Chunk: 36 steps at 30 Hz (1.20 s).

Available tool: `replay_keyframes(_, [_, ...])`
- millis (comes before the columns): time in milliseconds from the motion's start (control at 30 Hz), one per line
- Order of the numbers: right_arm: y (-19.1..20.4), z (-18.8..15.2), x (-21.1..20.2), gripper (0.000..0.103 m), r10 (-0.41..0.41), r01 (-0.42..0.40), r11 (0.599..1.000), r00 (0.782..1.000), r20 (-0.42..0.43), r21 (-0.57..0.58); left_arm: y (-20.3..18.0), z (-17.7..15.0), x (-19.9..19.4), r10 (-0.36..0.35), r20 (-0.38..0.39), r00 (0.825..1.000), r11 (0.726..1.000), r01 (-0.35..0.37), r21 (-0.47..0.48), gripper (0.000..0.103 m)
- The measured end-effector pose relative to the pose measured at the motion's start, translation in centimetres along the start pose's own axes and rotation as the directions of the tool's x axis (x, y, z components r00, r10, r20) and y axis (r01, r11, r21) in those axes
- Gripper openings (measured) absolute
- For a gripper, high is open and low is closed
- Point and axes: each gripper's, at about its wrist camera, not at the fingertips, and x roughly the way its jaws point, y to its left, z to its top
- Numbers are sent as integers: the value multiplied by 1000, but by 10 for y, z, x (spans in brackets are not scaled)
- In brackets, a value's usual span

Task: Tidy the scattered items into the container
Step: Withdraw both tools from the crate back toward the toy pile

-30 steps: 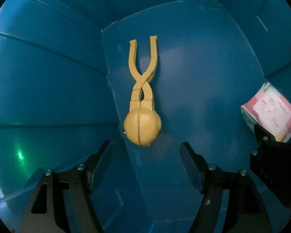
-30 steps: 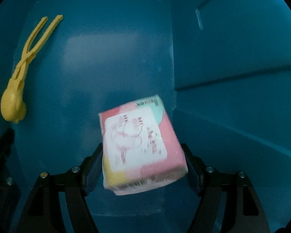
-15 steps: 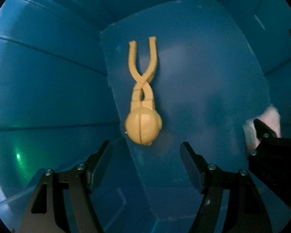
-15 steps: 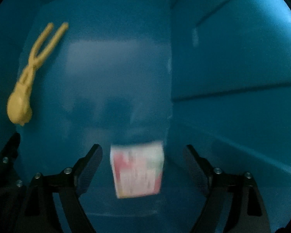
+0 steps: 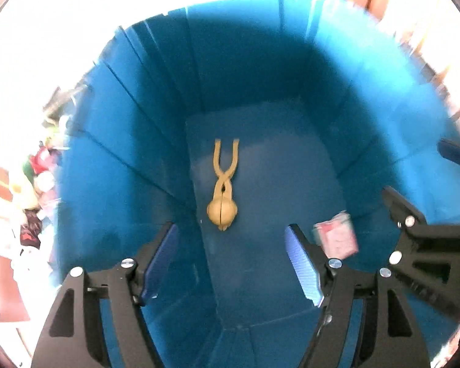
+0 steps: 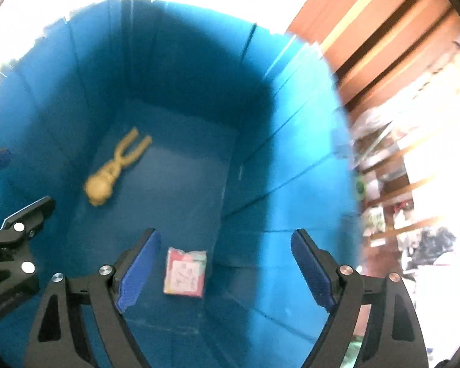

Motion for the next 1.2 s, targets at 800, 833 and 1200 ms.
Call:
replay_keyframes(800, [233,-128,-285,103,54,-173,969,845,532,177,230,-283,-189,11,560,829,1000,-2,-17,103])
replay_keyframes(833, [245,-129,-292,103,58,-179,970,829,557,165,246,-290,-187,29,553,832,999,-5,-45,103])
replay_keyframes(1200, [381,-91,-250,103,286,-328,944,779,559,-26,395,-343,-134,218,422,880,929,-56,-365,103])
